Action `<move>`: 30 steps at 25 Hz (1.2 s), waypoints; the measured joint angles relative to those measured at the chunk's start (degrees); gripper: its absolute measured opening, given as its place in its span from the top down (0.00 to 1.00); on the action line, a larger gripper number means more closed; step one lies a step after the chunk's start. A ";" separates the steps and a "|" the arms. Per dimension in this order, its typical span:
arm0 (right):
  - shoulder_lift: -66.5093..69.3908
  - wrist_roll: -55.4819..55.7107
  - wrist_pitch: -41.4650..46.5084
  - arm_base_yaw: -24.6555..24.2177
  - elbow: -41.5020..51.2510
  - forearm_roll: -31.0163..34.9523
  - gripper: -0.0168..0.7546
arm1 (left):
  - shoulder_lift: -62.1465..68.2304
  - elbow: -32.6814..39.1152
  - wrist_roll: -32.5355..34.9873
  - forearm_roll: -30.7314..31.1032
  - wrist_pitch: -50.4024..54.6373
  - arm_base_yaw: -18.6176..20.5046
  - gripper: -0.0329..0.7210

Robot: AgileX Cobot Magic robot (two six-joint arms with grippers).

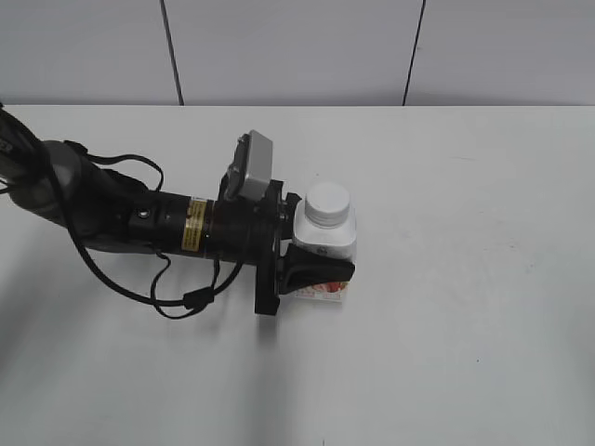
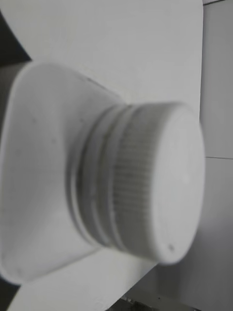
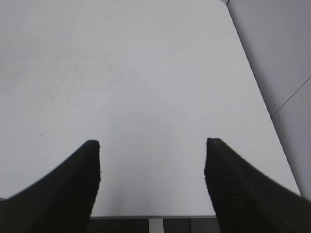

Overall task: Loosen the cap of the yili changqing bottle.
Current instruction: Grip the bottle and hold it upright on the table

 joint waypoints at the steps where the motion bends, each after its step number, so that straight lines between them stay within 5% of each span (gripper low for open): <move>1: 0.00 0.00 -0.05 0.00 0.00 0.00 0.29 | 0.00 1.00 1.45 -1.09 0.07 -0.86 0.44; 11: 0.00 0.00 -0.05 0.00 0.00 0.00 0.29 | 3.27 4.93 9.99 -6.78 0.11 -2.65 0.45; 30: 0.00 0.00 -0.05 0.00 0.00 0.00 0.29 | 5.02 4.93 10.31 -8.98 -1.60 -2.65 0.45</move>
